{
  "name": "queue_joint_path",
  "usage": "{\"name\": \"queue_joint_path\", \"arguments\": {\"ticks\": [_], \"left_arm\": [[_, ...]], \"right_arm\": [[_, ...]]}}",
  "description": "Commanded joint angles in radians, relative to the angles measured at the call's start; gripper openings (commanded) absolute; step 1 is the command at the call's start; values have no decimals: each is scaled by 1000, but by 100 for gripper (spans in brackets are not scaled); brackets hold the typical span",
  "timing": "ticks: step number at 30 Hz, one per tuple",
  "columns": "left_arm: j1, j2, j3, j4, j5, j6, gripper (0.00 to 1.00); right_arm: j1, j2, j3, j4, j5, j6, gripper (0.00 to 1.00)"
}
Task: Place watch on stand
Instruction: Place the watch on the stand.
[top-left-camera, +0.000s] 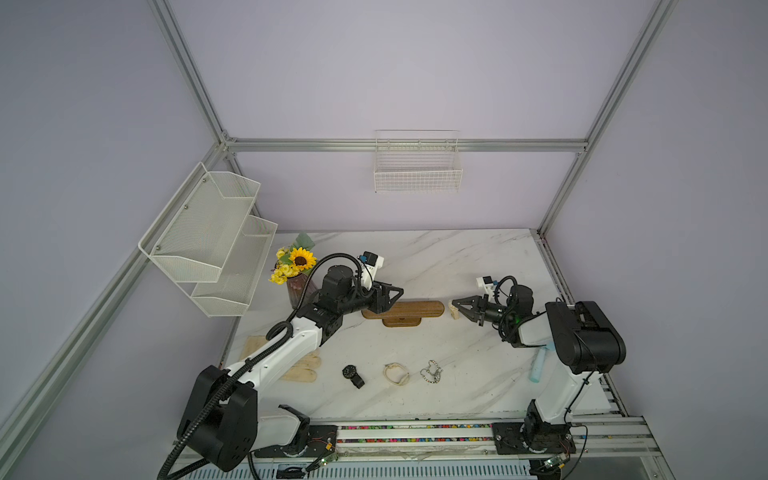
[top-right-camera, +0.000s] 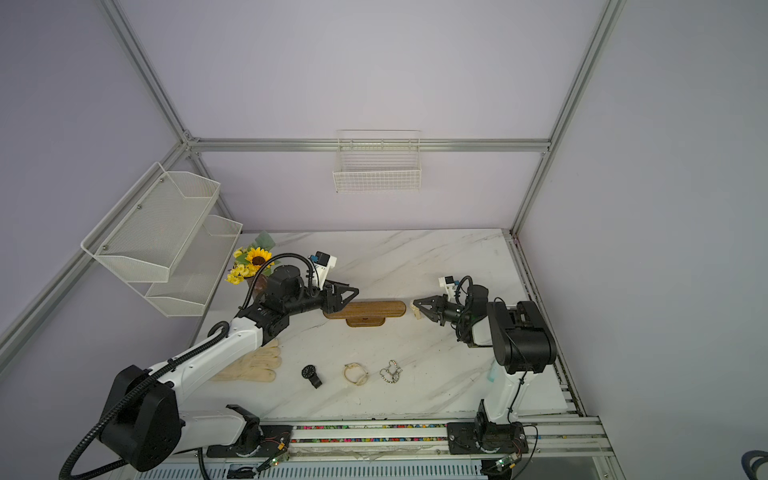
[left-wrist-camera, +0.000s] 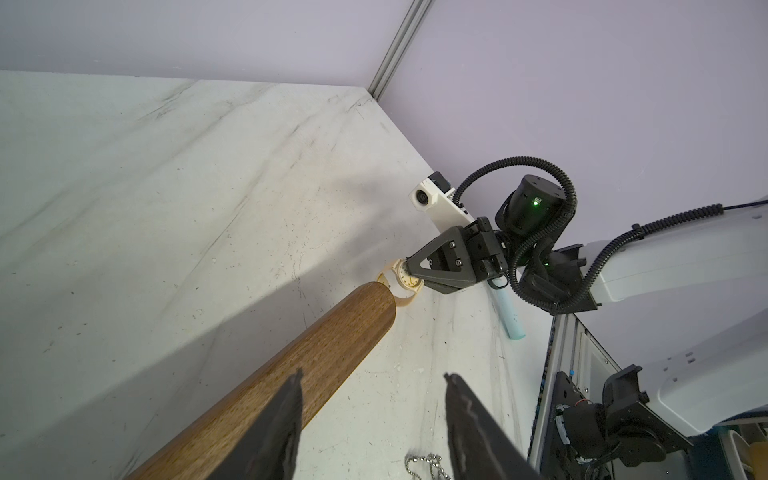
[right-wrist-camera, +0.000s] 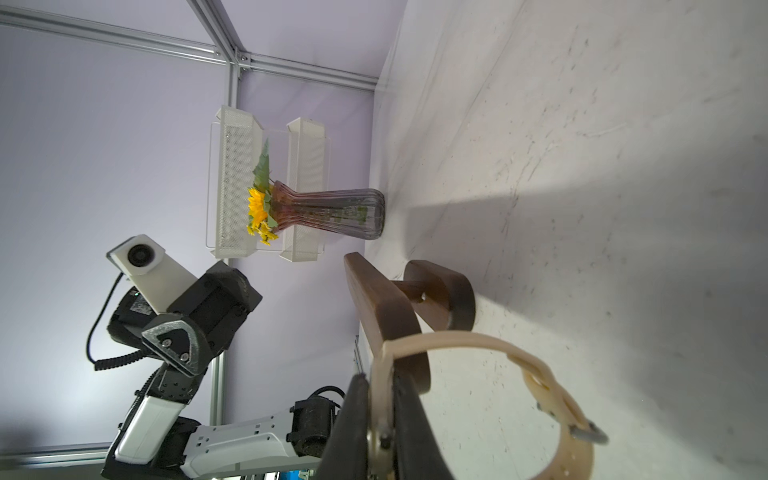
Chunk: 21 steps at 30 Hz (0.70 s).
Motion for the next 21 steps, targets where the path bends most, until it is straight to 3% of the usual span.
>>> {"name": "queue_joint_path", "arguments": {"ticks": [1, 8, 21], "left_arm": [[3, 4, 28, 51, 21, -2, 54], [3, 11, 21, 53, 24, -2, 54], [3, 13, -2, 65, 7, 3, 54]], "right_arm": [[28, 48, 0, 352, -12, 198, 6], [136, 91, 63, 356, 24, 214, 6], [155, 12, 37, 158, 62, 87, 6]]}}
